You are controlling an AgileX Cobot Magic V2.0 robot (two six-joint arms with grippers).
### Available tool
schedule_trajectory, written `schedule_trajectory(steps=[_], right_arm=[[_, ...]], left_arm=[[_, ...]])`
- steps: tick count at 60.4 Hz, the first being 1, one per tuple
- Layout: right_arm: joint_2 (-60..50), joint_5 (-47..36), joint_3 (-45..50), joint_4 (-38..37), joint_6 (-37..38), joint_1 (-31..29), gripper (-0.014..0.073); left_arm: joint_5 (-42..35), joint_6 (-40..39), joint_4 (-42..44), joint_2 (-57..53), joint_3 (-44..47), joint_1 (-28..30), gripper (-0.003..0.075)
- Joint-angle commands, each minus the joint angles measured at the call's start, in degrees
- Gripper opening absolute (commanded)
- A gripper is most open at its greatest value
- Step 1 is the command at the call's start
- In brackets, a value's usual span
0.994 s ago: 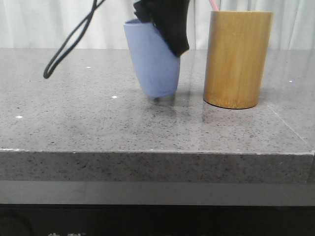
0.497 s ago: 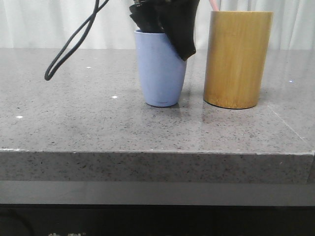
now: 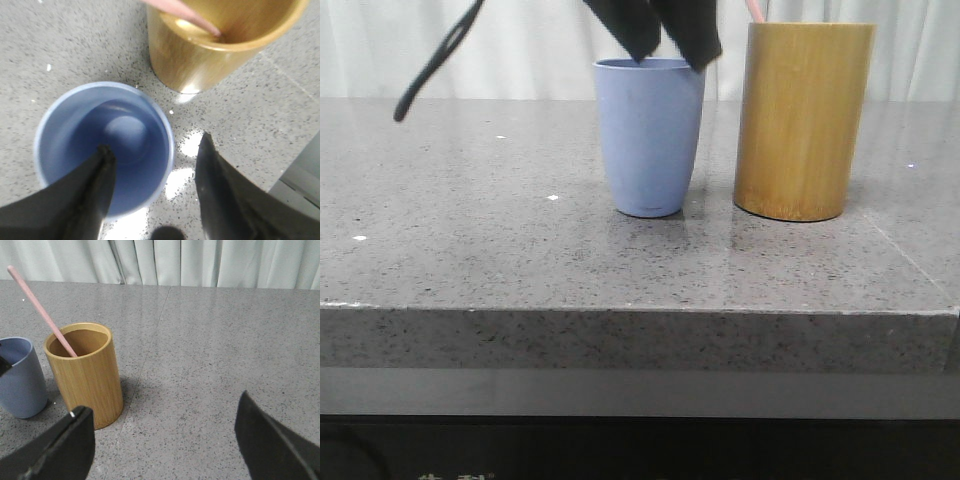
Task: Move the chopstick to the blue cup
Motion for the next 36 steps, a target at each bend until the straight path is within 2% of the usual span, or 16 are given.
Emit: schedule_trajectory(steps=[1,16,21,25,36], right_arm=[[0.77,-3.73,-2.05,0.43,-0.08,-0.28,0.0587],[0.77,-3.73,-2.05,0.43,-0.08,-0.28,0.0587],[0.77,-3.73,-2.05,0.43,-0.08,-0.28,0.0587],[0.77,-3.73,-2.05,0.43,-0.08,-0.28,0.0587],[0.77,-3.73,-2.05,0.43,-0.08,-0.28,0.0587]], left_arm=[[0.87,-0.24,-0.68,-4.88,-1.93,-0.41,0.037],[0.87,-0.24,3.14,-10.5,-1.93,-0.05,0.0369],[0.87,-0.24,4.82,-12.32,-1.93,1.1,0.0342],[0.87,-0.24,4.82,-13.68,-1.93,2.76,0.0283],[0.87,-1.6,4.82,-18.01,-0.36,9.92,0.005]])
